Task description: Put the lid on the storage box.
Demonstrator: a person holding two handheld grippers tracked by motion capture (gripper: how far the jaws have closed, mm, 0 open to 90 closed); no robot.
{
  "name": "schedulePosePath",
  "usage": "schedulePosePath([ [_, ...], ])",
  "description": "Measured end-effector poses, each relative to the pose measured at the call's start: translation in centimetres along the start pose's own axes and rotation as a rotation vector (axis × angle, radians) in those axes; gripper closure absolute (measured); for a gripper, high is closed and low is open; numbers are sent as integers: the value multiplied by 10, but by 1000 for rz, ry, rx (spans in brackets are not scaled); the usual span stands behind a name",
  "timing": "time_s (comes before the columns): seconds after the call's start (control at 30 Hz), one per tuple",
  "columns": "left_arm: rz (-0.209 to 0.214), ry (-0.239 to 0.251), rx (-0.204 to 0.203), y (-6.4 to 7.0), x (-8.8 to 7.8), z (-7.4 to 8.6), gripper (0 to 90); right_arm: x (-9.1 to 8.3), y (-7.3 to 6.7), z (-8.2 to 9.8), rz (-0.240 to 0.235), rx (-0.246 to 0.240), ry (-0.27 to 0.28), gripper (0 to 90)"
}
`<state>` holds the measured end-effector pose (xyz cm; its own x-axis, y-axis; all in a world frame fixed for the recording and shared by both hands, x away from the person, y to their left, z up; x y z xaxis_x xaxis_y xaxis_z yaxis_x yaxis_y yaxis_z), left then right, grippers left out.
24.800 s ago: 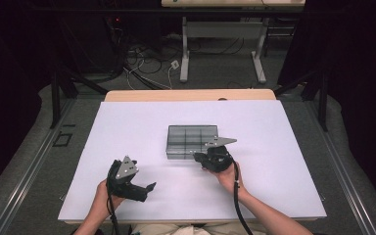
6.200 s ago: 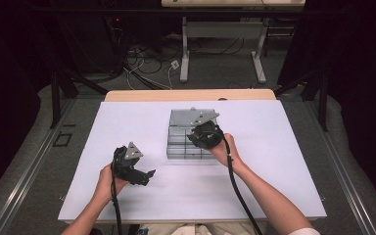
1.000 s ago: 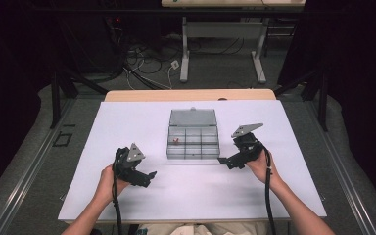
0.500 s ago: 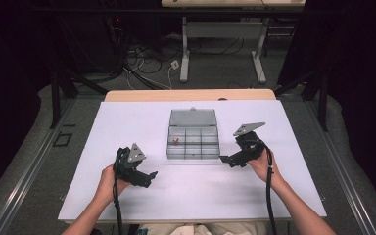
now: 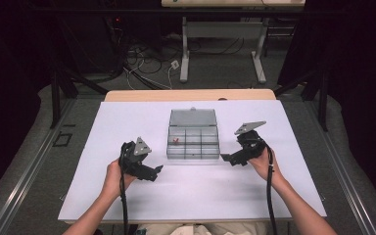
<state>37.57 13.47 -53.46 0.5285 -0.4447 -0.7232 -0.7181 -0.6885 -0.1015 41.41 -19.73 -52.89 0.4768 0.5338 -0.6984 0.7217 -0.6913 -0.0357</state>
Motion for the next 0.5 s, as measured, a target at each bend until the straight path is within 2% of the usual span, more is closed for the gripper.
schedulePosePath([
  [0.17, 36, -6, -8, 4, 12, -12, 0, 1, 3, 0, 8, 7, 16, 0],
  [0.27, 33, -23, -3, 7, 18, -21, 0, 0, 4, 1, 7, 9, -7, 0],
  [0.43, 37, -22, 4, 10, 29, -36, 0, 1, 4, 1, 7, 10, -7, 0],
  [0.5, 37, -25, 3, 11, 34, -41, 0, 2, 6, 0, 21, 8, 14, 0],
])
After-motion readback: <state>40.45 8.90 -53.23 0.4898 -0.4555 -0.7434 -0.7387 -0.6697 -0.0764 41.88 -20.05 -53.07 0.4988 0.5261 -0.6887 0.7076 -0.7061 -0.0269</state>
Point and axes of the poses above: each handheld gripper's, and its own axes: x roughly forward along the jaws, z roughly out of its underside, y roughly to its right, the point moved 4 cm from there along x, roughly forward along the jaws
